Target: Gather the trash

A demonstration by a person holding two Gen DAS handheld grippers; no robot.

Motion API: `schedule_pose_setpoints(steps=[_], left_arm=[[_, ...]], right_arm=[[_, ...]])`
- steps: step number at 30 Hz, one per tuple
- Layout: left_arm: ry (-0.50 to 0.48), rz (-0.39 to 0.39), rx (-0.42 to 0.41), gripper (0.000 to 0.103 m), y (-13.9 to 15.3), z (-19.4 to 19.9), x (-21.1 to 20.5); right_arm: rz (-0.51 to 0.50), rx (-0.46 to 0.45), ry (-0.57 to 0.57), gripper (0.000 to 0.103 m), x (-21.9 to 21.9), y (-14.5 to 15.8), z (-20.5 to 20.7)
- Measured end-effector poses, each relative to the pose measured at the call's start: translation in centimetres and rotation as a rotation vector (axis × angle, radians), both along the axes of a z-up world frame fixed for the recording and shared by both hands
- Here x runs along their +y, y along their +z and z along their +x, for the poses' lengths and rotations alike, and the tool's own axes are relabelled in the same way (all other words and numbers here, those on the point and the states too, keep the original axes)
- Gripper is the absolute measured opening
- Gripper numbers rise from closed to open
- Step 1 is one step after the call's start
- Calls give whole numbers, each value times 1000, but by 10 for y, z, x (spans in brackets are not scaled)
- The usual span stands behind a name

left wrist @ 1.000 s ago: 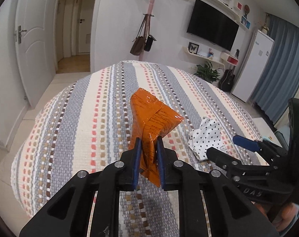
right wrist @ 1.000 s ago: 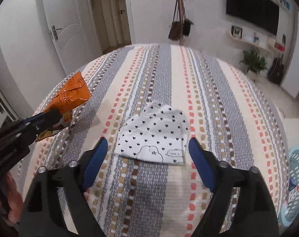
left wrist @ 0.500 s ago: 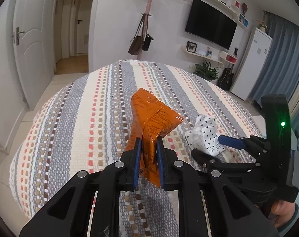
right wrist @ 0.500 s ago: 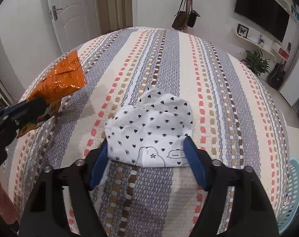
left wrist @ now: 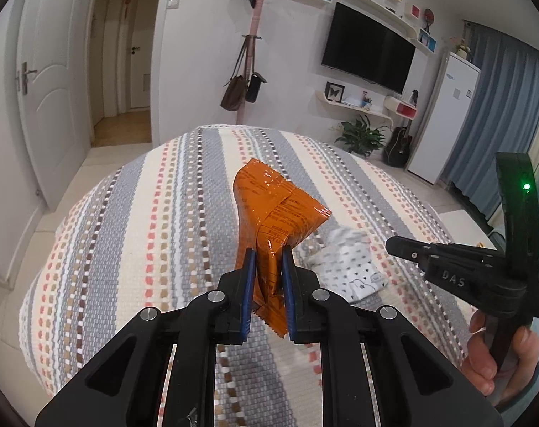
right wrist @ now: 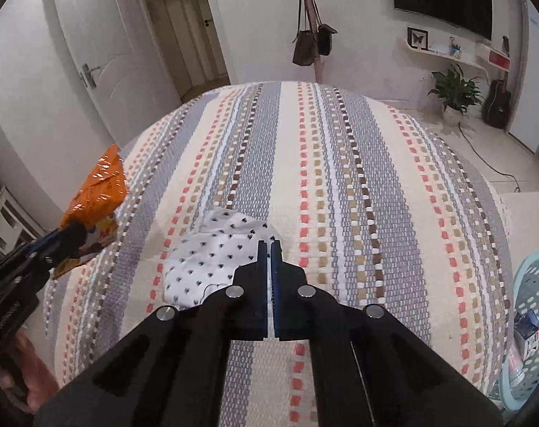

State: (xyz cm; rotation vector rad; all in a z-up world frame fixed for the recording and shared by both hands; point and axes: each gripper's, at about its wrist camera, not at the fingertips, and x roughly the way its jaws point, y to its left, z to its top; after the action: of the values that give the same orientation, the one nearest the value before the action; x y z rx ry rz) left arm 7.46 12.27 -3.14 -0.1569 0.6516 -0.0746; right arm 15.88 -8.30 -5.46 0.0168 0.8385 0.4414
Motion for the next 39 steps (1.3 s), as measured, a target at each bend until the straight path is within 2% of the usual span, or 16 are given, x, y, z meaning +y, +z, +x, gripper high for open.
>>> schedule_pose_setpoints(steps=[4,5,7,8,9,12,15,19,20,21,22,23,24,26,31,39], left_arm=[[4,-5,2,13,-3,2,2],[6,-7,2,13,-3,2,3],[9,-9,1,13,-3,2,5],[11,-9,-1,13,-3,1,7],[13,-10,-4,13,-2,1,9],[20,-17,-8,13,-2,0,15],[22,-42,-4,13,-5,1,21],[17,-43,0,13,-8,4,22],[15,-41,0,13,-8,4,21],[14,-36,-1,13,-9,3,20],[13,-33,-2,13,-9,4,20],[13,-32,-3,13,-9,4,21],[14,-33,-4,13,-9,4,21],[16,-38,-6,13,-8,3,21],[17,-36,-12,13,-6,2,21],[5,-31,-43,13,8,0,14]], right_arm=[[9,-8,37,4,4,3,-6],[-6,-1,43,11,7,1,-5],[-35,16,39,44,12,-5,-2],[-42,13,36,69,14,-9,1],[-46,11,34,75,15,-12,4],[-70,80,50,76,22,-28,15],[-194,24,57,80,44,-36,8],[-214,4,82,71,62,-35,7],[-217,-2,82,61,63,-34,7],[-207,-7,88,40,64,-33,7],[-197,-13,88,32,63,-31,6],[-185,-13,90,17,61,-31,6],[-161,-6,95,8,58,-29,6],[-146,-11,90,1,54,-27,5],[-69,-69,82,1,38,-8,-13],[-33,-159,55,1,21,29,-32]])
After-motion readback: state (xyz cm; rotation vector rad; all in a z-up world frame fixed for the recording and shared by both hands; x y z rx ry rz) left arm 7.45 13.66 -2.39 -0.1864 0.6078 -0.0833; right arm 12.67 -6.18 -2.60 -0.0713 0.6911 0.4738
